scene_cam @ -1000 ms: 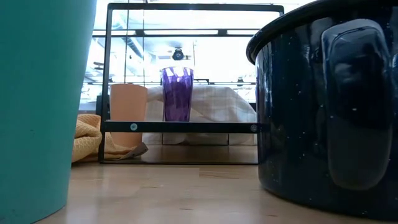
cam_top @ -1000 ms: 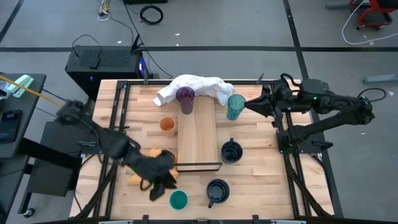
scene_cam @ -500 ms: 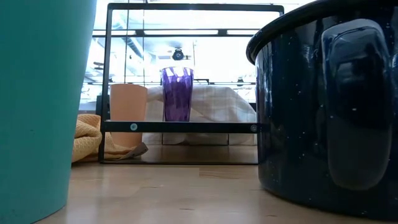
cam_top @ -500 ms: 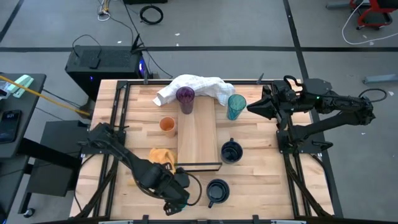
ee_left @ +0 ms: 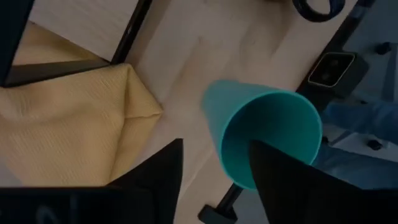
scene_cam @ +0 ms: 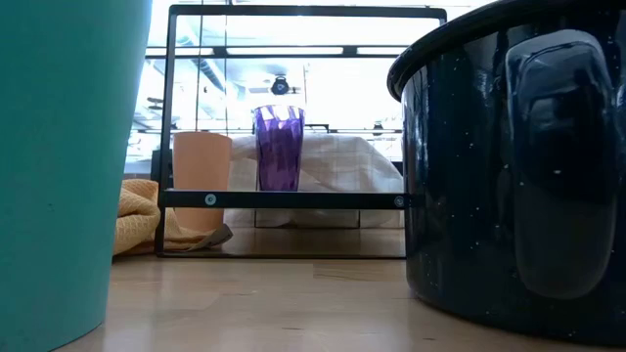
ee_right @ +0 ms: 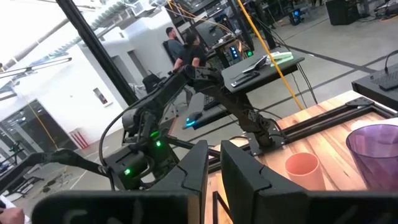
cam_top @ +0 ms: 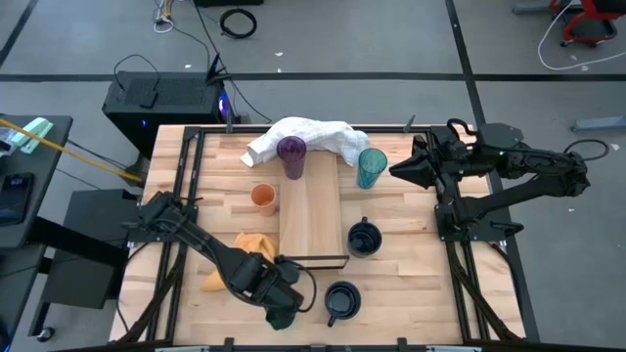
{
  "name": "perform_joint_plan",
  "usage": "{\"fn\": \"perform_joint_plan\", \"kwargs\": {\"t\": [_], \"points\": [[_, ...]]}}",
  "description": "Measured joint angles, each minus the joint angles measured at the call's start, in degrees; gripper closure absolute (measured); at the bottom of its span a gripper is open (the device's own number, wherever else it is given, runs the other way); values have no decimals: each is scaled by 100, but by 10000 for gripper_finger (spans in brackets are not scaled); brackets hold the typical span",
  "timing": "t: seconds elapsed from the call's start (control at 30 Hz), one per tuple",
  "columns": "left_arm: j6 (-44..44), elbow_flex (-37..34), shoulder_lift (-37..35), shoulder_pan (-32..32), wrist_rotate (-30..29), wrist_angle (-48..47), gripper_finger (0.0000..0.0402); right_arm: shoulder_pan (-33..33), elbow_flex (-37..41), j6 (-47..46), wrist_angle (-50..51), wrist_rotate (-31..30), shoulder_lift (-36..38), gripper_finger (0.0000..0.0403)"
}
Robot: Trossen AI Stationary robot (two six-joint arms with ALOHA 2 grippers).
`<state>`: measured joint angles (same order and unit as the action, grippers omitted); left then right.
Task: Stack small to large cups/mugs on shelf
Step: Put the light blue cup on the shelf
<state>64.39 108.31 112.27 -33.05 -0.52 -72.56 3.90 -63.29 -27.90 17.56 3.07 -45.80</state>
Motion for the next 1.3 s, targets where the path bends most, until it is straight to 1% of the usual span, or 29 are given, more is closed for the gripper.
{"fn": "perform_joint_plan", "kwargs": {"t": [0.17, 0.3, 0.47, 0.73, 0.97, 1.3], "points": [[345, 0, 0, 53, 34, 36, 189, 0, 0, -40, 0, 2, 0, 351], [563, 0, 32, 75, 73, 11, 188, 0, 0, -42, 0, 2, 0, 351], [552, -2, 116, 71, 209, 64, 194, 0, 2, -43, 0, 2, 0, 351], [575, 0, 229, -33, 445, 213, 187, -2, 3, -44, 2, 2, 0, 351], [567, -2, 351, -72, 476, 267, 195, -2, 4, -44, 1, 2, 0, 351], [491, -2, 552, -73, 488, 345, 192, -2, 4, -85, 5, 6, -2, 351]]}}
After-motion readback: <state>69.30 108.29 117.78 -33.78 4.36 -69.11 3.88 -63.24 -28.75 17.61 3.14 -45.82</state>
